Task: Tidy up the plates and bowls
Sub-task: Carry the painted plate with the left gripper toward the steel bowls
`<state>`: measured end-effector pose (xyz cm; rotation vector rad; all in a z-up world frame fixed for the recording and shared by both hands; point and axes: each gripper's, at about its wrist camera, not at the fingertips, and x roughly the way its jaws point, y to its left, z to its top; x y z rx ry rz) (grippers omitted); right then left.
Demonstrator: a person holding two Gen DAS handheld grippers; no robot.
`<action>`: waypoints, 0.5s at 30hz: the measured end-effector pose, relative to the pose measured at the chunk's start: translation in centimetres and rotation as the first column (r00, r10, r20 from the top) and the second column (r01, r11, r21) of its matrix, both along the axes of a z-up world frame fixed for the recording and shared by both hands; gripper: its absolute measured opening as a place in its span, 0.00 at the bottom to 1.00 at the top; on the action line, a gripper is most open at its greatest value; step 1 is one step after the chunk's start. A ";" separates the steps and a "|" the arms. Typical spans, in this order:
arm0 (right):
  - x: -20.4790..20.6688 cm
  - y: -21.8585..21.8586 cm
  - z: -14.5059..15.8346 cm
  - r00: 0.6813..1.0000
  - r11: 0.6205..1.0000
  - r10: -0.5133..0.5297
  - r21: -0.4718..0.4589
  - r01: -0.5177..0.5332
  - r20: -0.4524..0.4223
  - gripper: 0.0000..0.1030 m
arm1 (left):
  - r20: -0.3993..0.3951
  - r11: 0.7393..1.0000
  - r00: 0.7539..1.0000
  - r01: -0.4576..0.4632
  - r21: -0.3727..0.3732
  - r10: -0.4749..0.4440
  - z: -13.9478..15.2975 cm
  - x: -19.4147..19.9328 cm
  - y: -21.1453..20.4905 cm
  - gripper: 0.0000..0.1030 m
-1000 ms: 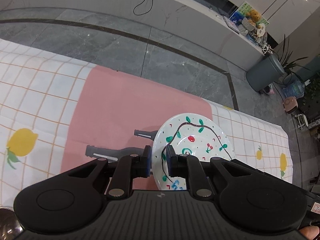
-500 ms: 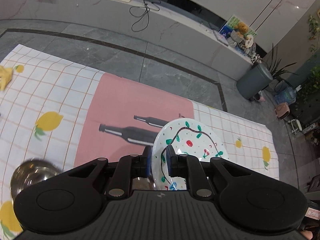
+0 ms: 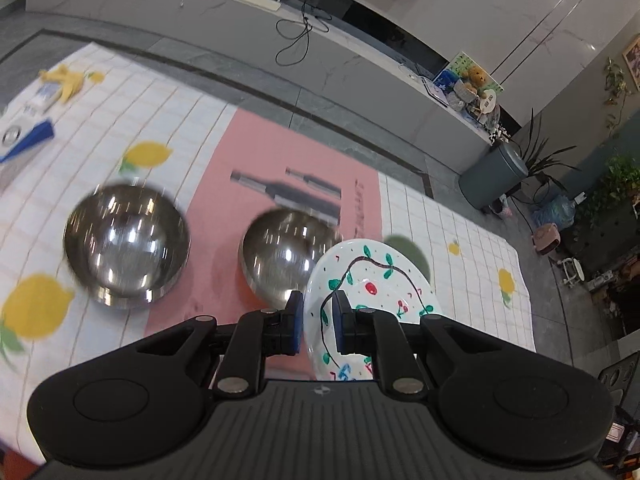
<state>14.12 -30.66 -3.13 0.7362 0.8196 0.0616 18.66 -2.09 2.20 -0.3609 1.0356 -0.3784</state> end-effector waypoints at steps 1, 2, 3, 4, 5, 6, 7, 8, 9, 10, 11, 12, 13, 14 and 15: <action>-0.8 0.2 -0.2 1.000 1.000 -0.007 -0.005 0.007 0.007 0.07 | -0.006 1.000 1.000 0.000 -0.011 0.000 -0.4 -0.8 0.2 0.16; -1.6 0.4 -0.5 1.000 1.000 -0.016 -0.009 0.016 0.015 0.07 | -0.009 1.000 1.000 0.000 -0.011 0.000 -0.9 -1.5 0.3 0.16; -2.4 0.5 -0.8 1.000 1.000 -0.018 -0.013 0.018 0.019 0.07 | -0.009 1.000 1.000 -0.002 -0.006 0.002 -1.3 -2.3 0.5 0.16; -3.1 0.8 -1.2 1.000 1.000 -0.014 -0.016 0.014 0.018 0.07 | -0.002 1.000 1.000 -0.009 -0.007 0.009 -1.7 -3.1 0.7 0.16; -3.7 1.0 -1.6 1.000 1.000 -0.014 -0.010 0.014 0.010 0.07 | 0.003 1.000 1.000 -0.013 -0.006 0.013 -2.1 -3.7 0.9 0.16; -4.4 1.1 -2.1 1.000 1.000 -0.015 0.000 0.015 0.003 0.07 | 0.001 1.000 1.000 -0.023 -0.009 0.023 -2.5 -4.3 1.3 0.16; -5.0 1.3 -2.5 1.000 1.000 -0.015 0.007 0.015 0.002 0.06 | -0.001 0.999 1.000 -0.031 -0.020 0.031 -2.9 -4.9 1.6 0.16; -5.7 1.6 -3.0 1.000 1.000 -0.021 0.011 0.021 0.002 0.06 | -0.009 0.999 0.999 -0.034 -0.035 0.034 -3.5 -5.4 2.0 0.16; -6.3 1.9 -3.4 1.000 1.000 -0.027 0.005 0.027 0.003 0.06 | -0.020 0.998 0.999 -0.042 -0.047 0.041 -4.0 -5.9 2.4 0.16; -6.9 2.1 -3.7 1.000 1.000 -0.031 0.000 0.031 0.006 0.06 | -0.026 0.997 0.998 -0.050 -0.056 0.049 -4.5 -6.4 2.7 0.16; -7.4 2.3 -3.9 0.999 0.999 -0.032 0.000 0.032 0.008 0.06 | -0.028 0.996 0.998 -0.060 -0.063 0.058 -5.0 -6.9 3.1 0.16; -7.7 2.5 -4.2 1.000 1.000 -0.030 0.001 0.030 0.008 0.06 | -0.031 0.995 0.997 -0.070 -0.067 0.068 -5.5 -7.3 3.4 0.16; -8.0 2.6 -4.5 1.000 1.000 -0.028 0.006 0.028 0.007 0.05 | -0.031 0.995 0.997 -0.079 -0.067 0.077 -6.0 -7.8 3.7 0.16; -8.3 2.9 -4.7 1.000 1.000 -0.025 0.008 0.025 0.010 0.05 | -0.032 0.994 0.996 -0.089 -0.068 0.087 -6.4 -8.3 3.8 0.16; -8.6 3.1 -5.1 1.000 1.000 -0.021 0.009 0.021 0.012 0.05 | -0.034 0.993 0.995 -0.097 -0.072 0.095 -6.9 -8.6 3.9 0.16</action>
